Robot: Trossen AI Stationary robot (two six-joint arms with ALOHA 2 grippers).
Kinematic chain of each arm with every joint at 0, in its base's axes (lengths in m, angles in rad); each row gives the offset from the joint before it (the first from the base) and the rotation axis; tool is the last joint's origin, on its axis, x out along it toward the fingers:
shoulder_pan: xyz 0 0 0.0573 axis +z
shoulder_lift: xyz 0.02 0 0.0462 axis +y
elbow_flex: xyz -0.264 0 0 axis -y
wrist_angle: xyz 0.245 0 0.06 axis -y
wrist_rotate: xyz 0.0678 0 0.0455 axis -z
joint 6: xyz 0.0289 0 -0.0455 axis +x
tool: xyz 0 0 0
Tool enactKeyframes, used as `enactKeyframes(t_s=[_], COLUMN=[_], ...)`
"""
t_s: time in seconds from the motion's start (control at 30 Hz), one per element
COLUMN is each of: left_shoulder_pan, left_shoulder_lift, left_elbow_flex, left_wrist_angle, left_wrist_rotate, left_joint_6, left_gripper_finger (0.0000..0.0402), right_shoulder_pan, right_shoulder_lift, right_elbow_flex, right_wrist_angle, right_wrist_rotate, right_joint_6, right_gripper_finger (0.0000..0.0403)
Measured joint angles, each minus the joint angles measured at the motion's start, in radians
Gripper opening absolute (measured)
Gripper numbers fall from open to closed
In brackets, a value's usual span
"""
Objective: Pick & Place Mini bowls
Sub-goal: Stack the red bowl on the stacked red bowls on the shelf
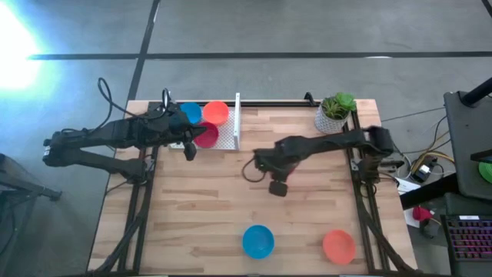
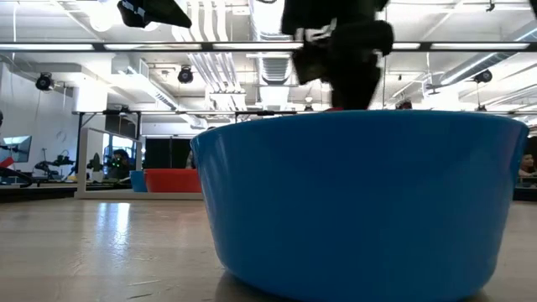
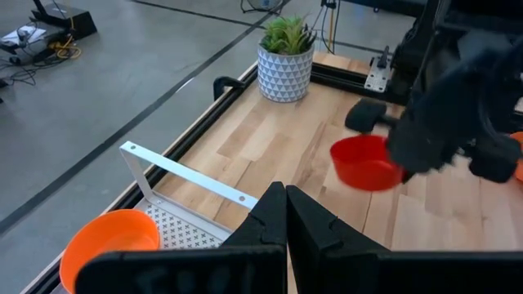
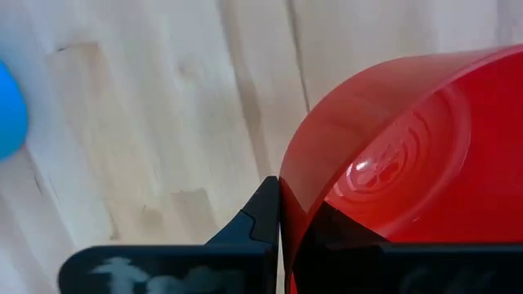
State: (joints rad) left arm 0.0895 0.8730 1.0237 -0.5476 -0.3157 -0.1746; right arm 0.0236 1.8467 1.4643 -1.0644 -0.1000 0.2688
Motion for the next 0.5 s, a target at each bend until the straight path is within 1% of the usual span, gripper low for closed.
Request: enactKeyframes(t_s=[0.1,0.27,0.37,0.5], left_shoulder_pan=[0.0,0.0,0.0,-0.001], left_shoulder_lift=[0.0,0.0,0.0,-0.001], left_elbow_flex=[0.0,0.0,0.0,0.0], left_wrist_angle=[0.0,0.0,-0.002,-0.003], left_wrist_rotate=[0.0,0.0,0.0,0.0], left_joint_6=[0.018,0.028,0.028,0.029], left_gripper_finger=[0.0,0.0,0.0,0.0], right_shoulder_pan=[0.0,-0.005,-0.005,-0.005], right_shoulder_lift=[0.085,0.183,0.236,0.287], right_elbow_flex=[0.111,0.266,0.333,0.39], right_wrist_angle=[-0.027,-0.07,-0.096,-0.103], right_wrist_rotate=[-0.003,-0.004,-0.004,-0.004], right_joint_6=[-0.144,-0.354,-0.428,-0.491], right_gripper_finger=[0.0008,0.0008,0.0008,0.0008])
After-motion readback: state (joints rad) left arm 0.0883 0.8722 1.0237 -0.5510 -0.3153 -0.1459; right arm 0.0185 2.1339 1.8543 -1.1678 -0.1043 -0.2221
